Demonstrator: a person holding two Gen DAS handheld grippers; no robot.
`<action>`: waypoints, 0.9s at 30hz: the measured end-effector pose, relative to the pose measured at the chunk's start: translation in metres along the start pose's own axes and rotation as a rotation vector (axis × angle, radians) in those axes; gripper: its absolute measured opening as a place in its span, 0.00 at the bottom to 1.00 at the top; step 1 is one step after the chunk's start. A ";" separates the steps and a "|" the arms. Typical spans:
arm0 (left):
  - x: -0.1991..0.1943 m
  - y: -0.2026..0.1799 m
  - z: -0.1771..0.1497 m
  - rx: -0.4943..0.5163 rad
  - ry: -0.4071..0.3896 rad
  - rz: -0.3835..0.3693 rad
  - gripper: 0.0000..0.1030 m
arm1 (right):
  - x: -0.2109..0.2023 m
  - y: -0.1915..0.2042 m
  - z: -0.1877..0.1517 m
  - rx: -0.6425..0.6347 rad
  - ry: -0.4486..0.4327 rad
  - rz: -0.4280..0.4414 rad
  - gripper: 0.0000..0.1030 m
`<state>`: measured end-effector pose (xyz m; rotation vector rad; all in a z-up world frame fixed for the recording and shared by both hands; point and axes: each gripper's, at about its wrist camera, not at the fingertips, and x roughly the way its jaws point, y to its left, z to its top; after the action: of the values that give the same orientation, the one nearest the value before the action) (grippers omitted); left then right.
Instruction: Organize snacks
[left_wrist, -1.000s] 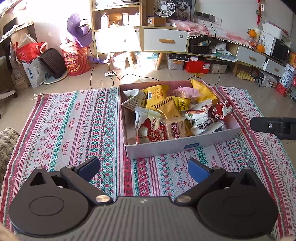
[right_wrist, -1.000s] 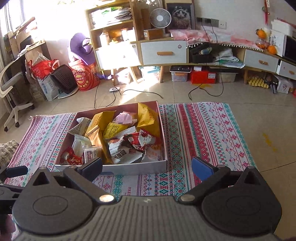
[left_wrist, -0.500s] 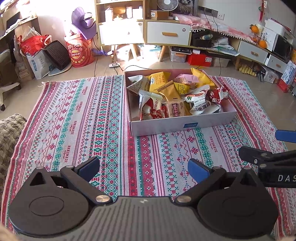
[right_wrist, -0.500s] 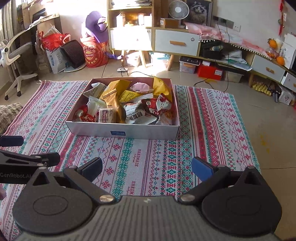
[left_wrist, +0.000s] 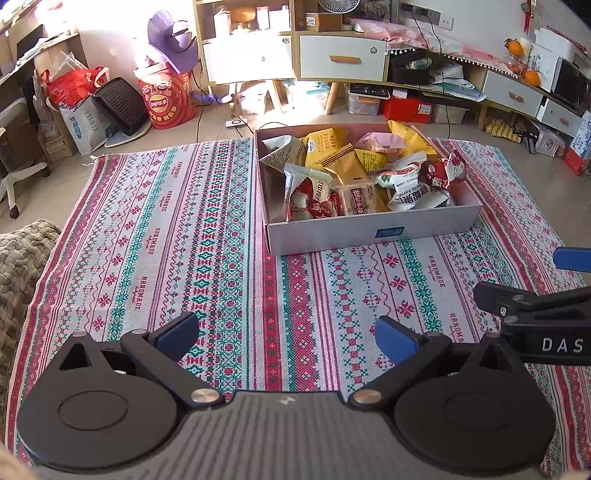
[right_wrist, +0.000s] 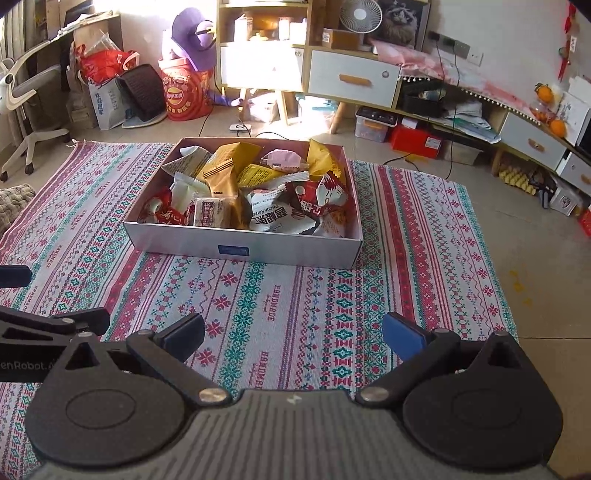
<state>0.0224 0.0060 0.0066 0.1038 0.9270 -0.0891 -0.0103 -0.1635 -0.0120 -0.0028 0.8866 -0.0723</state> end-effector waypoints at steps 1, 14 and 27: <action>0.000 0.000 0.000 0.001 0.003 -0.001 1.00 | 0.000 0.000 0.000 0.000 0.001 0.000 1.00; 0.002 0.000 0.000 0.007 0.011 -0.001 1.00 | -0.001 -0.001 0.000 0.009 0.002 0.009 1.00; 0.002 -0.001 0.000 0.016 0.014 -0.001 1.00 | 0.000 -0.003 0.001 0.018 0.006 0.011 1.00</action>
<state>0.0239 0.0050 0.0050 0.1185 0.9401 -0.0966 -0.0098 -0.1662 -0.0113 0.0192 0.8924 -0.0700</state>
